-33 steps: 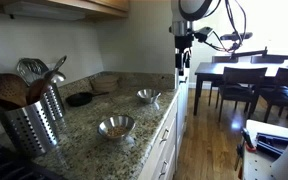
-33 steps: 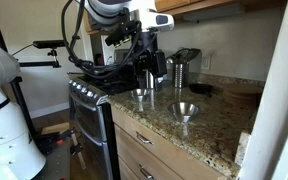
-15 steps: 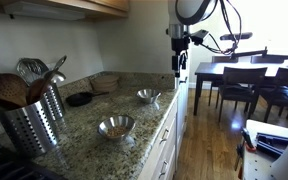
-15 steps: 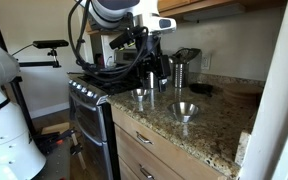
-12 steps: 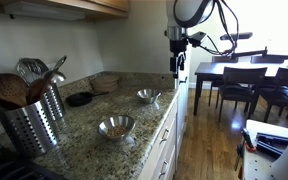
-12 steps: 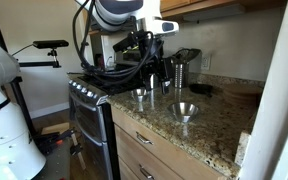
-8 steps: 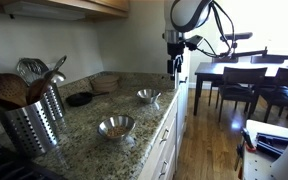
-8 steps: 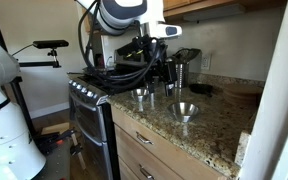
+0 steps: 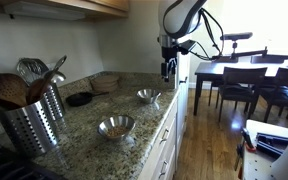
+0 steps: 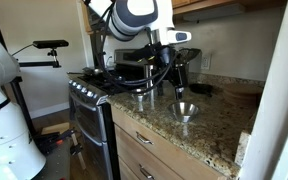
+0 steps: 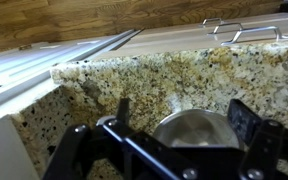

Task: Pour the things in the bowl on the left into the bowl on the right

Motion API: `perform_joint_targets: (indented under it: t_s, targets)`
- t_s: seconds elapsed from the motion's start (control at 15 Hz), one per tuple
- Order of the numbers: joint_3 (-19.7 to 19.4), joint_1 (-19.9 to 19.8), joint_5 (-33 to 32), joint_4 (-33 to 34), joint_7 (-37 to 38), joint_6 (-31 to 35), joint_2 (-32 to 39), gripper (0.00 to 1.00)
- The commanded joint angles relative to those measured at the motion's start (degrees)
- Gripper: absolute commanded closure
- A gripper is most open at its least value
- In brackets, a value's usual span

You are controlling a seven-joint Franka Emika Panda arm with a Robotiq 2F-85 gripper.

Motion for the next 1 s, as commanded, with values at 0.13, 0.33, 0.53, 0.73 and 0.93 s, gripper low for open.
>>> perform_joint_targets:
  t_s: [0.13,0.33,0.53,0.73,0.93]
  targets:
    - [0.03,0.3,1.42,5.36,-0.45,1.16,5.82,0.0]
    - [0.32,0.34,2.14,7.74,-0.85,1.19,8.42,0.0]
    - [0.81,0.37,3.03,9.84,-1.33,1.56,11.09,0.0]
    - [1.22,0.29,3.55,11.68,-1.86,1.87,13.5,0.0]
    - [1.84,0.22,4.5,13.08,-3.3,1.26,14.74,0.0]
